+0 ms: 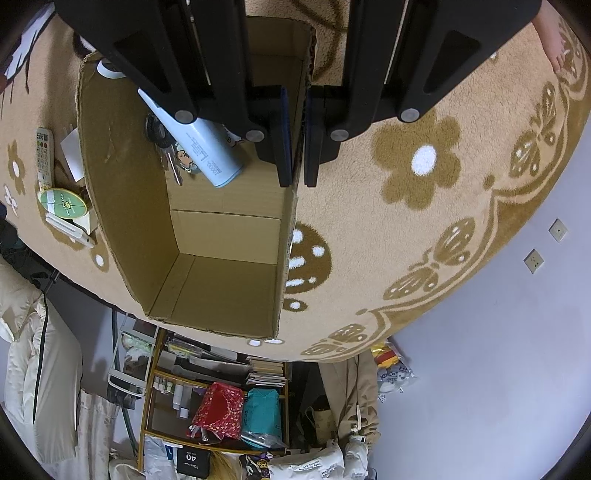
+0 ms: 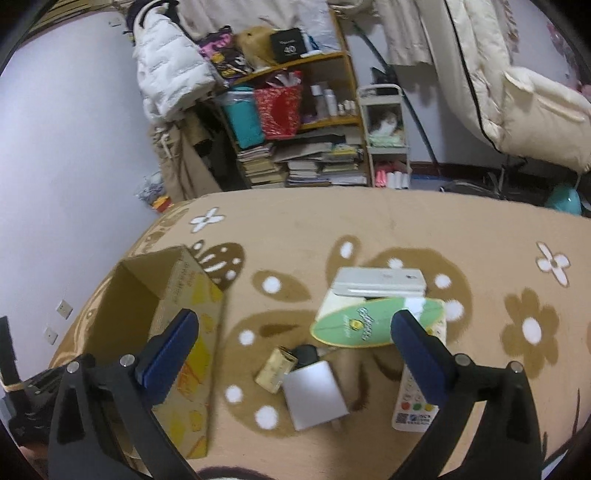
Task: Organize rigid objects
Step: 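Move the right gripper back over the white square charger, then close the right gripper on the white charger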
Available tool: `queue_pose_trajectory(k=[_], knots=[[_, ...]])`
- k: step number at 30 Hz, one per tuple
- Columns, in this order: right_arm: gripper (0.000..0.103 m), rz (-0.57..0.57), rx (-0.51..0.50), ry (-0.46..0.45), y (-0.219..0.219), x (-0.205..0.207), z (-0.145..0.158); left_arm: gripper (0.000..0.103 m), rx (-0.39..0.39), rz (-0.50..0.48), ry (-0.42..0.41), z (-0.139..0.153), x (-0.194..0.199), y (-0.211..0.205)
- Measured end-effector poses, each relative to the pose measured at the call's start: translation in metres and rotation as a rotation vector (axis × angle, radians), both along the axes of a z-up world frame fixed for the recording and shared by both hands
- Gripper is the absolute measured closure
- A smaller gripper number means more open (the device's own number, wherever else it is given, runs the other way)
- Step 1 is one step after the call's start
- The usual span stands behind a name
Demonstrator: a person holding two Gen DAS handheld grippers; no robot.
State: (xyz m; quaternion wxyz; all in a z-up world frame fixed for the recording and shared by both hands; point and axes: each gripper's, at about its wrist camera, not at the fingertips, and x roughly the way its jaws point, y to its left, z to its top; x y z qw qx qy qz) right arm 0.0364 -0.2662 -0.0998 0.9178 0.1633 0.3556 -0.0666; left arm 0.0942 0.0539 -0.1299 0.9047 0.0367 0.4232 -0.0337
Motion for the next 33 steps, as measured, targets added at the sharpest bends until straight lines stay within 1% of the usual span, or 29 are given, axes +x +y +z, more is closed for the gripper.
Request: queue_pose_trajectory(k=[2,6,10,13,18,27,28,29,31,33], knots=[[0.000,0.001,-0.014,0.019,-0.001,0.000,-0.009,0.097,0.000,0.000,0.000,0.000,0.000,0.000],[0.000,0.028,0.010,0.036,-0.004,-0.002,-0.026,0.097,0.007,-0.002,-0.002,0.000,0.000,0.000],[0.000,0.029,-0.040,0.073,-0.001,0.000,-0.042,0.097,0.005,-0.002,-0.002,0.000,0.000,-0.001],[0.000,0.033,-0.050,0.102,0.000,0.001,-0.052,0.097,0.006,-0.002,-0.002,0.000,0.000,-0.001],[0.000,0.044,-0.062,0.144,0.004,0.003,-0.067,0.097,0.005,-0.002,-0.002,-0.001,-0.001,-0.001],[0.000,0.066,-0.054,0.202,0.008,0.005,-0.090,0.097,0.006,-0.002,-0.002,0.000,-0.001,-0.001],[0.001,0.071,-0.051,0.216,0.009,0.005,-0.094,0.097,0.005,-0.002,-0.002,0.000,-0.001,-0.001],[0.005,0.074,-0.050,0.224,0.009,0.005,-0.096,0.097,0.005,-0.001,-0.002,0.000,-0.001,-0.001],[0.011,0.088,-0.047,0.250,0.012,0.007,-0.103,0.097,0.003,0.000,-0.001,-0.001,-0.001,-0.001],[0.014,0.098,-0.034,0.263,0.014,0.007,-0.107,0.097,-0.001,0.003,0.001,-0.001,-0.001,-0.001]])
